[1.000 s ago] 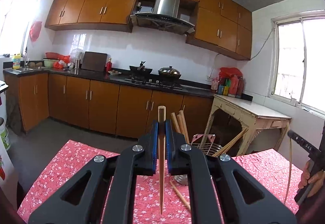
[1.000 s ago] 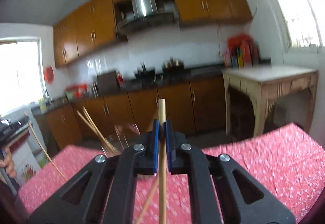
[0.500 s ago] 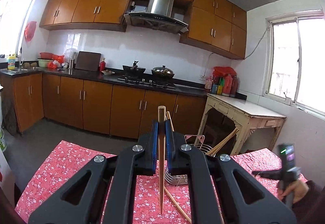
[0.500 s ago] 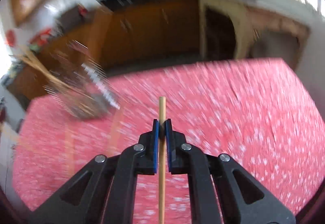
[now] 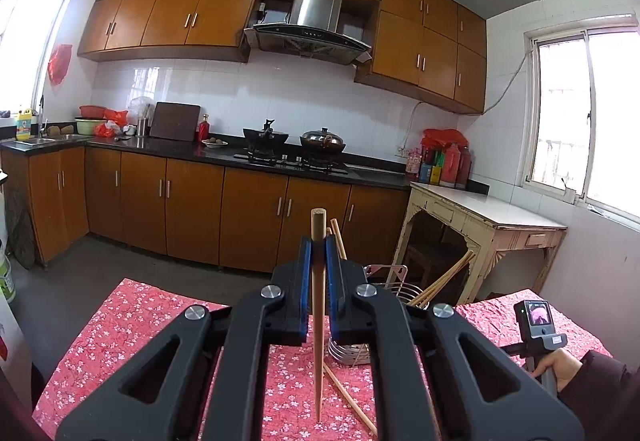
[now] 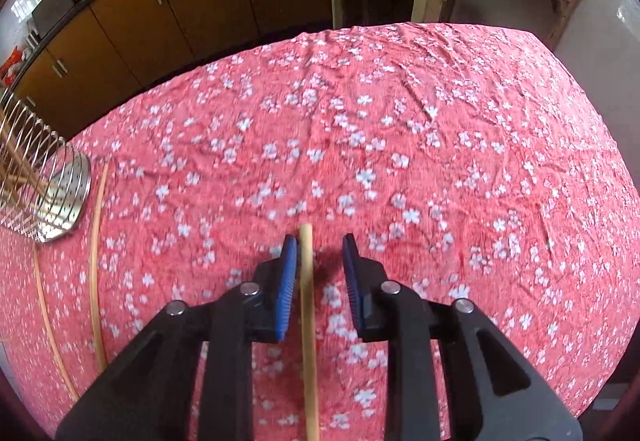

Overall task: Organize utensils
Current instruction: 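Lift both held chopsticks and carry them above the wire holder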

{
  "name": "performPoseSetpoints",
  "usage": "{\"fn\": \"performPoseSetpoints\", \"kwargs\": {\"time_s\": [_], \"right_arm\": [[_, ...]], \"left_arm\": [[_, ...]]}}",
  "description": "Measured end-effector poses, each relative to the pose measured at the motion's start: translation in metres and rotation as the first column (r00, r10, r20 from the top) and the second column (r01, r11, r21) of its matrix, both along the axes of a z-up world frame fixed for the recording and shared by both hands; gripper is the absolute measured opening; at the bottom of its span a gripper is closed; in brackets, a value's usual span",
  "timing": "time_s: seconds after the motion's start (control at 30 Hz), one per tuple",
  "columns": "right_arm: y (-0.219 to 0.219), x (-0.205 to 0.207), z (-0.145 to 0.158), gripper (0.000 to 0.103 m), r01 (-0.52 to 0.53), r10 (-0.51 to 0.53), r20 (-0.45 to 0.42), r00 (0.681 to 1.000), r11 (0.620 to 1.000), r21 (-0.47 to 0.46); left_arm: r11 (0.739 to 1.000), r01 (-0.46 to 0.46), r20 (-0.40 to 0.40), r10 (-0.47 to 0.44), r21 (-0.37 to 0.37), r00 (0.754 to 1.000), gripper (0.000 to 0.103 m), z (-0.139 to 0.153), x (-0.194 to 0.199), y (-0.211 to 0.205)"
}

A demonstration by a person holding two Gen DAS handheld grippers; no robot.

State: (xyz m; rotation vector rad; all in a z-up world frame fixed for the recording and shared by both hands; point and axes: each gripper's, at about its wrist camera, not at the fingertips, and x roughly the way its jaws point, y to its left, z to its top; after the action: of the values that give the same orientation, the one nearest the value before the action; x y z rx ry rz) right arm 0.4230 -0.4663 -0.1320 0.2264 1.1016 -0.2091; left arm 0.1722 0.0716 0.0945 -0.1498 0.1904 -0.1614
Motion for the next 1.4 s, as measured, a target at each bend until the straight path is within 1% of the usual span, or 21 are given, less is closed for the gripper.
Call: {"fn": "performPoseSetpoints", "kwargs": {"time_s": [0.1, 0.13, 0.17, 0.23, 0.33, 0.37, 0.43, 0.5, 0.53, 0.63, 0.7, 0.73, 0.8, 0.83, 0.9, 0.97, 1.07, 1.17, 1.2, 1.23, 1.4], "right_arm": [[0.004, 0.011, -0.008, 0.024, -0.015, 0.015, -0.019, 1.000, 1.000, -0.005], [0.007, 0.014, -0.011, 0.020, -0.023, 0.022, -0.018, 1.000, 0.999, -0.031], [0.009, 0.020, -0.014, 0.009, -0.039, 0.038, -0.013, 0.999, 0.998, -0.055], [0.007, 0.020, -0.013, 0.007, -0.024, 0.024, 0.001, 1.000, 0.998, -0.051], [0.002, -0.003, 0.012, 0.007, 0.001, 0.003, 0.129, 0.992, 1.000, -0.025], [-0.002, -0.013, 0.025, 0.007, 0.001, -0.002, 0.184, 0.983, 1.000, 0.006], [-0.006, -0.036, 0.053, 0.007, -0.009, -0.007, 0.296, 0.955, 0.999, 0.051], [-0.002, -0.057, 0.082, 0.007, -0.042, 0.011, 0.404, 0.915, 0.997, 0.067], [0.001, -0.072, 0.102, 0.007, -0.066, 0.027, 0.471, 0.882, 0.996, 0.066], [0.010, -0.103, 0.147, 0.007, -0.130, 0.075, 0.616, 0.784, 0.991, 0.045], [0.018, -0.120, 0.172, 0.007, -0.166, 0.095, 0.689, 0.719, 0.985, 0.037], [0.025, -0.131, 0.185, 0.007, -0.182, 0.107, 0.727, 0.679, 0.983, 0.025], [0.033, -0.145, 0.201, 0.007, -0.207, 0.123, 0.778, 0.616, 0.978, 0.009], [0.035, -0.151, 0.210, 0.007, -0.215, 0.131, 0.806, 0.578, 0.977, -0.005], [0.053, -0.167, 0.229, 0.007, -0.208, 0.155, 0.864, 0.478, 0.976, -0.060], [0.062, -0.174, 0.241, 0.007, -0.204, 0.157, 0.899, 0.409, 0.976, -0.078], [0.075, -0.175, 0.257, 0.007, -0.197, 0.127, 0.941, 0.313, 0.978, -0.066], [0.086, -0.166, 0.271, 0.007, -0.166, 0.107, 0.966, 0.237, 0.984, -0.068], [0.089, -0.164, 0.273, 0.007, -0.161, 0.104, 0.969, 0.223, 0.985, -0.069], [0.093, -0.157, 0.277, 0.007, -0.148, 0.098, 0.975, 0.198, 0.987, -0.069], [0.113, -0.129, 0.286, 0.007, -0.106, 0.079, 0.988, 0.133, 0.992, -0.066]], "left_arm": [[1.000, -0.002, -0.004, 0.002, 0.000, 1.000, 0.007, -0.001, 0.000, -0.001], [1.000, -0.002, -0.005, 0.002, 0.000, 1.000, 0.007, -0.001, 0.000, -0.001], [1.000, -0.002, -0.006, 0.002, 0.000, 1.000, 0.007, -0.001, 0.000, -0.001], [1.000, -0.003, -0.004, 0.003, 0.001, 1.000, 0.007, -0.001, 0.000, -0.001], [1.000, -0.003, 0.000, 0.003, 0.002, 1.000, 0.007, -0.001, -0.003, 0.000], [1.000, -0.003, 0.002, 0.003, 0.003, 1.000, 0.007, -0.001, -0.004, 0.000], [1.000, -0.003, 0.008, 0.003, 0.002, 1.000, 0.007, -0.001, -0.006, 0.001], [1.000, 0.000, 0.011, 0.000, -0.001, 1.000, 0.007, 0.000, -0.008, 0.000], [1.000, 0.000, 0.013, 0.000, -0.001, 1.000, 0.007, 0.001, -0.008, -0.001], [1.000, 0.001, 0.013, -0.001, 0.001, 1.000, 0.007, 0.001, -0.008, -0.004], [1.000, 0.004, 0.012, -0.004, 0.001, 1.000, 0.007, 0.001, -0.009, -0.006], [1.000, 0.004, 0.011, -0.004, 0.001, 1.000, 0.007, 0.003, -0.008, -0.008], [1.000, 0.007, 0.013, -0.007, 0.000, 1.000, 0.007, 0.005, -0.009, -0.010], [1.000, 0.010, 0.015, -0.010, 0.000, 1.000, 0.007, 0.007, -0.009, -0.011], [1.000, 0.013, 0.023, -0.013, 0.002, 1.000, 0.007, 0.011, -0.007, -0.014], [1.000, 0.017, 0.032, -0.017, 0.001, 0.999, 0.007, 0.016, -0.006, -0.019], [1.000, 0.023, 0.045, -0.023, -0.005, 0.999, 0.007, 0.025, 0.002, -0.028], [1.000, 0.021, 0.067, -0.020, -0.005, 0.998, 0.007, 0.037, 0.014, -0.040], [1.000, 0.021, 0.072, -0.021, -0.006, 0.997, 0.007, 0.039, 0.017, -0.043], [1.000, 0.023, 0.080, -0.023, -0.006, 0.997, 0.007, 0.044, 0.022, -0.047], [1.000, 0.022, 0.111, -0.023, 0.006, 0.994, 0.007, 0.062, 0.048, -0.065]]}}
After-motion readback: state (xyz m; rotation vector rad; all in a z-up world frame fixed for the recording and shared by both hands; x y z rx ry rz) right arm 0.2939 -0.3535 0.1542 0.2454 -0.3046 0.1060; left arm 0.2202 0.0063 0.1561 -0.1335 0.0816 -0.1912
